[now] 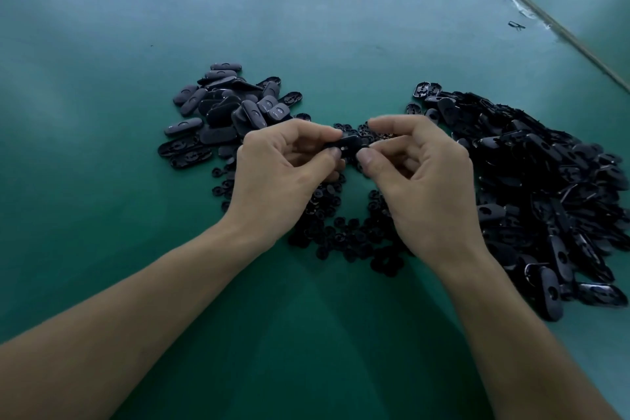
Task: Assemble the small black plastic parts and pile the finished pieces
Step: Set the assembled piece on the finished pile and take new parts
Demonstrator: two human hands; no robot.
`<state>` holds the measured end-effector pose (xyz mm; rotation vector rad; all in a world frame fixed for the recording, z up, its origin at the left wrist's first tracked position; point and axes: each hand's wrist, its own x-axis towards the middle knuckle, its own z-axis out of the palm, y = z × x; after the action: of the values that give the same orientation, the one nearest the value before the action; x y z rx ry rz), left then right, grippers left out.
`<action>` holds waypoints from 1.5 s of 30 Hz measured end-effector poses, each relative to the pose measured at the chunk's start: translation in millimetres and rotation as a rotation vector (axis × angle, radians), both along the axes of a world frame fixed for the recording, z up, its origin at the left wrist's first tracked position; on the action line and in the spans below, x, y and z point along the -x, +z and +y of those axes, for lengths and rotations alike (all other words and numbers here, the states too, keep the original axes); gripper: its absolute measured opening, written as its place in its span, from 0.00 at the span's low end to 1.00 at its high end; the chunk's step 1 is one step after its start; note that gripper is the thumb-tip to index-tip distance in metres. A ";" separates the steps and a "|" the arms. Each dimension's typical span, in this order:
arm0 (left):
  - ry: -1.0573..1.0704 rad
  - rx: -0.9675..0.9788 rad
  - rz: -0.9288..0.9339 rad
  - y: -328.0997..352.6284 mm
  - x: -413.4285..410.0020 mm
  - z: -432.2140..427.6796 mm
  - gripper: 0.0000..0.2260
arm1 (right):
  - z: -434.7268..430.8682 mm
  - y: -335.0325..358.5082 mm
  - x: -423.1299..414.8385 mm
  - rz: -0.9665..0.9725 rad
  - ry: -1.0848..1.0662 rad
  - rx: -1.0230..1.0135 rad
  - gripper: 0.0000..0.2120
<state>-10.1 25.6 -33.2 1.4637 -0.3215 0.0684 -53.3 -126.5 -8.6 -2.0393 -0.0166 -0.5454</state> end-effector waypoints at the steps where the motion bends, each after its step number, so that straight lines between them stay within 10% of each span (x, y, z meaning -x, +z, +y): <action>1: -0.003 -0.010 -0.006 0.2 0.3 -0.1 0.08 | 0.4 -0.3 0.0 0.010 0.006 -0.004 0.11; 45: -0.040 -0.171 -0.057 7.8 5.4 -0.8 0.10 | -0.5 -3.0 -1.7 0.101 0.096 -0.022 0.12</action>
<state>-15.6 24.8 -25.4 1.6256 -0.4111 0.0515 -51.6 -127.0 -11.5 -2.0310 -0.0478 -0.3811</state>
